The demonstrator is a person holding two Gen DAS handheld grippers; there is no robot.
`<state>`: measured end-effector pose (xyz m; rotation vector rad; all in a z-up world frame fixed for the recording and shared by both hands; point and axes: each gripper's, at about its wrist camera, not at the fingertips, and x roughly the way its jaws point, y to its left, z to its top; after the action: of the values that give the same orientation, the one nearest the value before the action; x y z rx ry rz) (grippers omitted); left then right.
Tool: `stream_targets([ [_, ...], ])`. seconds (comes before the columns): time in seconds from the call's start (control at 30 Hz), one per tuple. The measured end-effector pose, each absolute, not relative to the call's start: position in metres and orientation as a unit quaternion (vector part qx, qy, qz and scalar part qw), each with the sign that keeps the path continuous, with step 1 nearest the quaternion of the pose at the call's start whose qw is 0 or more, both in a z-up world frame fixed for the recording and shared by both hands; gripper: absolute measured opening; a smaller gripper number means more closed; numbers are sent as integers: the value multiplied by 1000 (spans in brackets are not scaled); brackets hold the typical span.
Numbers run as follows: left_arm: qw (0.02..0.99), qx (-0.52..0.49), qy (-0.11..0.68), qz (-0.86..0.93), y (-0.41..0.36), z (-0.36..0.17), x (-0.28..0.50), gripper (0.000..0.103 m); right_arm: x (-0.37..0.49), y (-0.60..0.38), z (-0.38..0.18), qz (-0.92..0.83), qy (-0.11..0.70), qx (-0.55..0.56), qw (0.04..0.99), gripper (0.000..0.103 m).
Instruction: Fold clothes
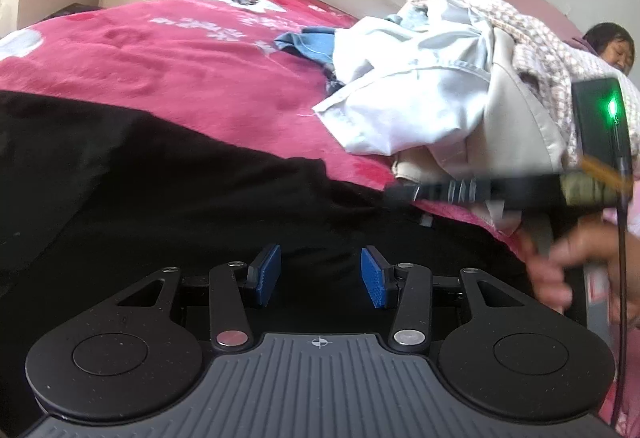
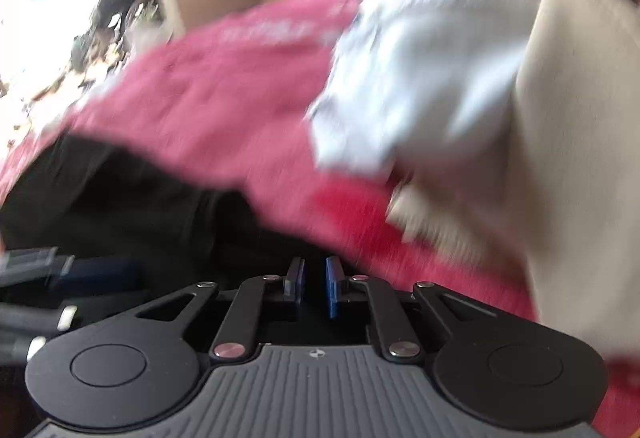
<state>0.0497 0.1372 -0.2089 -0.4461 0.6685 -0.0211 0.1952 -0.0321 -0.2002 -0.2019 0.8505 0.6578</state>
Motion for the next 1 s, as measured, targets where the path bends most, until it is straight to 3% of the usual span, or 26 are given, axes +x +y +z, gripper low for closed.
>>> stream_targets([
  [0.27,914,-239,327,-21,156,-210,39,45,195,-5,-190,355,422,-90,829,23],
  [0.4,911,-254,325,-24,162,-212,37,45,216,3,-192,361,474,2,803,26],
  [0.53,908,-262,326,-26,166,-214,35,45,225,25,-195,371,490,-30,788,42],
  [1.0,905,-272,326,-32,170,-216,36,45,252,35,-206,438,520,-59,731,53],
])
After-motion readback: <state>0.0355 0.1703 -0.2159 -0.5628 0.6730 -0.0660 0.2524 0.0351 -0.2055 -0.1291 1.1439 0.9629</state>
